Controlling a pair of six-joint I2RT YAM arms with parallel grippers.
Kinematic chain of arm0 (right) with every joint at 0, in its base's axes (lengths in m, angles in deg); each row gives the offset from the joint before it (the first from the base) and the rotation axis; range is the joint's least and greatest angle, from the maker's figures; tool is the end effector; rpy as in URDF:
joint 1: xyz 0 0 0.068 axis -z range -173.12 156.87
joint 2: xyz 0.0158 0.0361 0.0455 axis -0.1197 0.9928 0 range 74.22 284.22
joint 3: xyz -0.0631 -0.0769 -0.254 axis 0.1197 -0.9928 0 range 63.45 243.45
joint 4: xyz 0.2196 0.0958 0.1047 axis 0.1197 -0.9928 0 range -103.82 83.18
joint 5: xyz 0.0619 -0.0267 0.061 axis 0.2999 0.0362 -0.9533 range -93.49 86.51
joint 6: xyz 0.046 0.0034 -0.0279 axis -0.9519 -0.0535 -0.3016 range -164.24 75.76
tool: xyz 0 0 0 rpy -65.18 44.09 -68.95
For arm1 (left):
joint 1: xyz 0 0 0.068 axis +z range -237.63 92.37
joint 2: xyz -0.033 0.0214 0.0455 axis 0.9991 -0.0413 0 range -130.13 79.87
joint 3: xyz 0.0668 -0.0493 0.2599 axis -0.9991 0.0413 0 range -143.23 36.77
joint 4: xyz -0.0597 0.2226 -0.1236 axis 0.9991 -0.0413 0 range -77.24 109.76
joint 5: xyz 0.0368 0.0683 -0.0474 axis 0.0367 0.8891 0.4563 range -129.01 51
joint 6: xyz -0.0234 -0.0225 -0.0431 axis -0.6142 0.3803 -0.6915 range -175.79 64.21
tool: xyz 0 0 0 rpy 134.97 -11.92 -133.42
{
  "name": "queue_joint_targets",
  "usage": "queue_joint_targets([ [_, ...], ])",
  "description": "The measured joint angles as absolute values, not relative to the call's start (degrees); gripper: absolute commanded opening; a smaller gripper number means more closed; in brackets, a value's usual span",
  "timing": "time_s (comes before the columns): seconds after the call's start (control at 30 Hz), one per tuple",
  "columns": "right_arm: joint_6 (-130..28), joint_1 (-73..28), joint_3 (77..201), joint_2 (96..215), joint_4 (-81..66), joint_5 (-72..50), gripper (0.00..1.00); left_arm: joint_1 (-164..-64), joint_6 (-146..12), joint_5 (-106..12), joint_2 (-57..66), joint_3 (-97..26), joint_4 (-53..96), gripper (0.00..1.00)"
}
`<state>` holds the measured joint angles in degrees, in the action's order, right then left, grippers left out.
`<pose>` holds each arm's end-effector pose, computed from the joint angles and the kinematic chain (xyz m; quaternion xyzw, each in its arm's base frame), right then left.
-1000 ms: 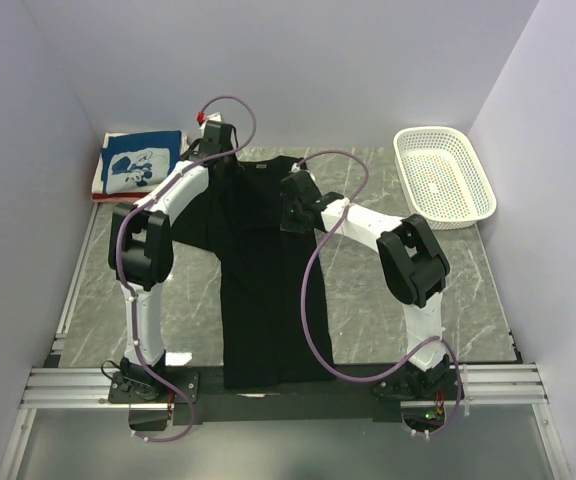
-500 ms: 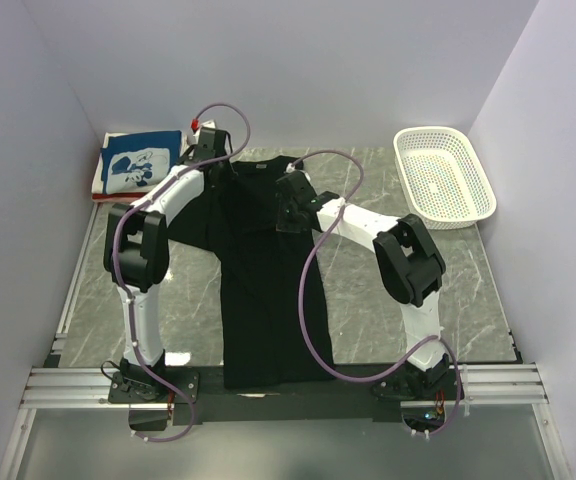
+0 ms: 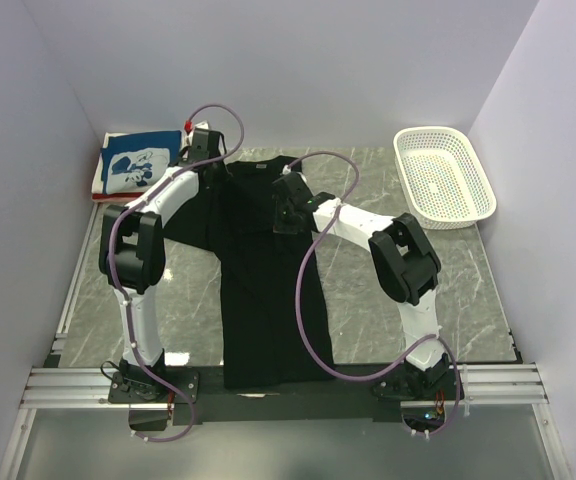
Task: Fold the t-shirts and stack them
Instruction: Fold the tshirt
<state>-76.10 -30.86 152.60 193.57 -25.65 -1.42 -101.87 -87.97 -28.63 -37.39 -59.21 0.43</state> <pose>0.3670 0.2825 0.1895 -0.0417 0.9357 0.1858 0.2969 0.4608 -0.1103 0.2442 -0.1784 0.8878 -0.0886 0.4148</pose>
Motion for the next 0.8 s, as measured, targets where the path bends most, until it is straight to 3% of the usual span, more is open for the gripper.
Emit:
queue_joint_targets([
  [0.47,-76.08,-31.21,153.45,196.96,-25.76,-1.82,0.03,-101.41,-88.19,-28.66,-37.43,-57.73,0.51,0.01],
  [0.53,-76.12,-31.23,153.47,197.17,-25.76,-1.88,0.14,-101.31,-88.22,-28.66,-37.74,-57.73,0.58,0.02],
  [0.67,-75.42,-31.23,153.93,197.24,-26.46,-2.19,0.46,-100.91,-88.15,-28.7,-39.64,-57.73,0.6,0.27],
  [0.8,-74.81,-31.23,154.28,196.34,-27.44,-2.43,0.52,-100.52,-88.37,-28.94,-42.0,-57.73,0.49,0.44],
])
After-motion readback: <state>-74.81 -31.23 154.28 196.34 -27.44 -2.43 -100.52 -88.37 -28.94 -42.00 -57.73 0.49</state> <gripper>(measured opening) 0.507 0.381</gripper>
